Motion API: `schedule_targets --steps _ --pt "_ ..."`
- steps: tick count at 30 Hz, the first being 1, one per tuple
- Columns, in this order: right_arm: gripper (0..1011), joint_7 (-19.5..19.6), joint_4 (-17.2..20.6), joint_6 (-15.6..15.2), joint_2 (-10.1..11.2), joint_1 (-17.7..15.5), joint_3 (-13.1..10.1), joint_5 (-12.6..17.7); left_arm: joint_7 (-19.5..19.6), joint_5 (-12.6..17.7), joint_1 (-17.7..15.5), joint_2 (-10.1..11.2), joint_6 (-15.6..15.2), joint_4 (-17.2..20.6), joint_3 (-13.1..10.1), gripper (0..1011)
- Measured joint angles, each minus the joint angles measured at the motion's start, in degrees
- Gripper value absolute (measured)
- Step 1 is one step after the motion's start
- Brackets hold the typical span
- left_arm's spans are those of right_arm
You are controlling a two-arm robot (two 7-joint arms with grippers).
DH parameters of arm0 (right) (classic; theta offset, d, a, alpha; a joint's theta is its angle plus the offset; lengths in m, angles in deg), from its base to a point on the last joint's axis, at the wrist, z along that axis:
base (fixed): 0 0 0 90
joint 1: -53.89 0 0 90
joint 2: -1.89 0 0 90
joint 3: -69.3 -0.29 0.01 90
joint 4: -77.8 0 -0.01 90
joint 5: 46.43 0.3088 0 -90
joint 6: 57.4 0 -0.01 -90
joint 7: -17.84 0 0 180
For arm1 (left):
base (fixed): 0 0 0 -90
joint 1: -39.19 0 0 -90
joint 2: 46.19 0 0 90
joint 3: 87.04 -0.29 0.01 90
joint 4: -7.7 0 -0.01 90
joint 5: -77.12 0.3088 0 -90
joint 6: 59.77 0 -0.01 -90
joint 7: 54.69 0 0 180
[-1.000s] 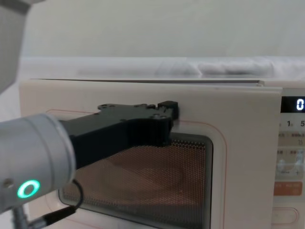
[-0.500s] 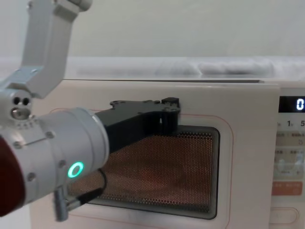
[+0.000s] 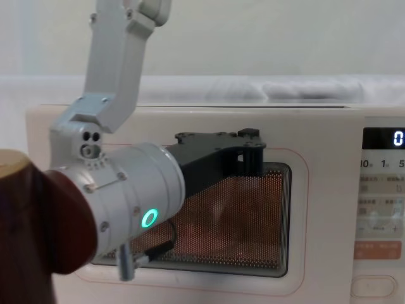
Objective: Press the button to open the microwave door with one hand; close the microwave door with the other hand.
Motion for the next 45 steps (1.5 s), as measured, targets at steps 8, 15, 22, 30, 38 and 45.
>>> schedule_targets --steps 8,15,22,30,38,45 --pt "1002 0.0 0.0 0.0 0.0 0.0 0.0 0.0 -0.05 1.54 -1.62 -1.89 1.09 -2.69 -0.07 0" --pt "1002 0.0 0.0 0.0 0.0 0.0 0.0 0.0 -0.59 3.04 -2.5 -3.14 1.46 -4.41 0.39 0" --pt "1002 0.0 0.0 0.0 0.0 0.0 0.0 0.0 -0.84 4.04 -3.0 -4.03 1.47 -5.36 0.82 0" --pt "1002 0.0 0.0 0.0 0.0 0.0 0.0 0.0 -1.1 4.94 -3.87 -5.09 1.54 -6.69 1.45 0" --pt "1002 0.0 0.0 0.0 0.0 0.0 -0.01 0.0 -0.88 5.41 -4.33 -5.7 1.68 -7.36 1.83 0" --pt "1002 0.0 0.0 0.0 0.0 0.0 0.0 0.0 1.31 4.34 -2.59 -4.65 0.37 -4.43 1.36 0"
